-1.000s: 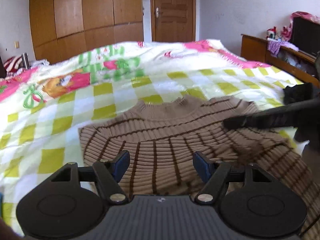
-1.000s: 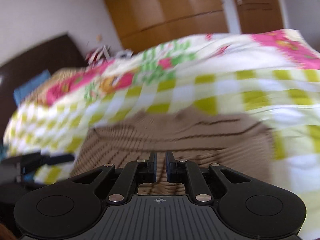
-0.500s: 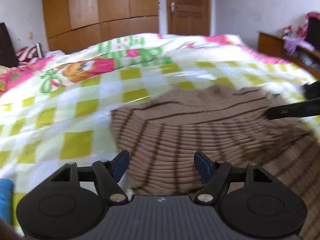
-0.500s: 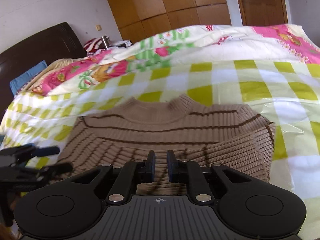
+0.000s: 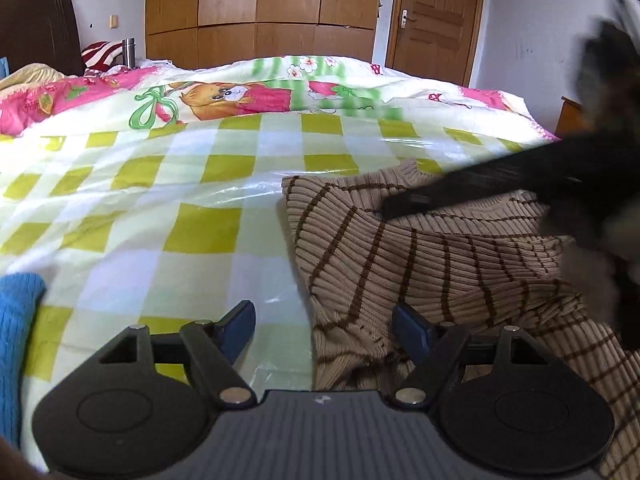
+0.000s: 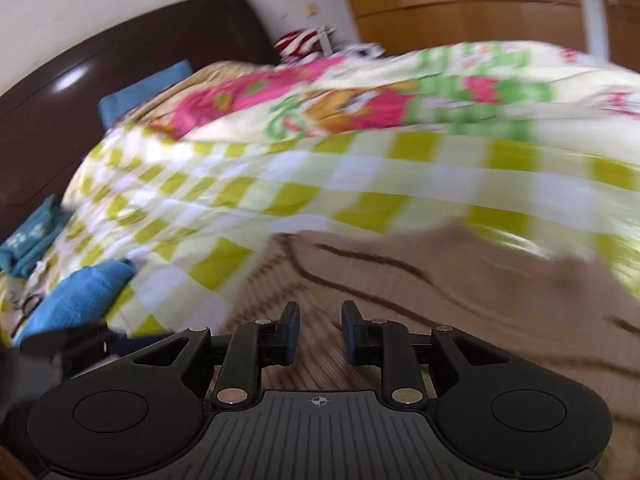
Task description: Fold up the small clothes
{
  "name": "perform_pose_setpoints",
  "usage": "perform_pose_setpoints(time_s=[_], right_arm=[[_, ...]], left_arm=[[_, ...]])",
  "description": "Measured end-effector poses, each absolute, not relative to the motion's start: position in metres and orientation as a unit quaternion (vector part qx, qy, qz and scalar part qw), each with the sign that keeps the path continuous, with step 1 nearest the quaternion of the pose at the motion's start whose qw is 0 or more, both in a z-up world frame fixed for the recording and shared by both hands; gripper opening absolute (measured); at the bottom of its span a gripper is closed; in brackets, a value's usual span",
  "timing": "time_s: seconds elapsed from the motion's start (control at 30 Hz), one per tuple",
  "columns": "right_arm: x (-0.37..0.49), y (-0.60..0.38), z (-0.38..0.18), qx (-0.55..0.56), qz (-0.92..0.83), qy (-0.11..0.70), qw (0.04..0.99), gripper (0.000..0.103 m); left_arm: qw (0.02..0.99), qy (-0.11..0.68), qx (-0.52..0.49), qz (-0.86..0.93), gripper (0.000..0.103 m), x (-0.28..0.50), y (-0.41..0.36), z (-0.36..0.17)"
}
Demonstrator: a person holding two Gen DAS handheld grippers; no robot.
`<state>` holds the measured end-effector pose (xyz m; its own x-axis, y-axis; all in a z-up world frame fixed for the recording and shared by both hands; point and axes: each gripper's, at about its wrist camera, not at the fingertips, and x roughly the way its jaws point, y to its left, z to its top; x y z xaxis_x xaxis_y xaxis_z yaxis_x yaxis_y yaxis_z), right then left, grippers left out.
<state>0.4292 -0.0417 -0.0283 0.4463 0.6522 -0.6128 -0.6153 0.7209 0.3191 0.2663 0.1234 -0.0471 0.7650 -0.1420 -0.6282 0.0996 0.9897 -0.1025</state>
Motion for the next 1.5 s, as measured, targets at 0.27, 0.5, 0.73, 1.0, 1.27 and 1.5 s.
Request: perform_pose_setpoints(time_s=[0.27,0.5,0.73,1.0,1.27,1.5], right_arm=[[0.441,0.019,-0.034,-0.032,0.377,0.372,0.847,0.003],[0.445,0.042,-0.036,-0.038,0.369,0.368,0.853,0.002],[0.43,0.018,-0.026,-0.02,0.345,0.337,0.876,0.012],[0.363,-0.109,-0.006,-0.005,0.275,0.295,0.915,0.016],[0.37,-0.206,-0.049,-0.023,0.137,0.332,0.933,0.009],[0.325,-0.217,-0.02,-0.024,0.163,0.301,0.939,0.017]], left_arm=[[0.943,0.326,-0.024,-0.064,0.089,0.262,0.129,-0.051],[0.944,0.326,-0.03,-0.043,0.089,0.258,0.136,-0.053],[0.944,0.328,-0.023,-0.041,0.088,0.255,0.13,-0.049],[0.95,0.31,0.01,-0.039,0.088,0.252,0.121,-0.041],[0.936,0.348,0.032,-0.046,0.095,0.275,0.113,-0.058],[0.945,0.32,0.051,-0.037,0.092,0.253,0.1,-0.032]])
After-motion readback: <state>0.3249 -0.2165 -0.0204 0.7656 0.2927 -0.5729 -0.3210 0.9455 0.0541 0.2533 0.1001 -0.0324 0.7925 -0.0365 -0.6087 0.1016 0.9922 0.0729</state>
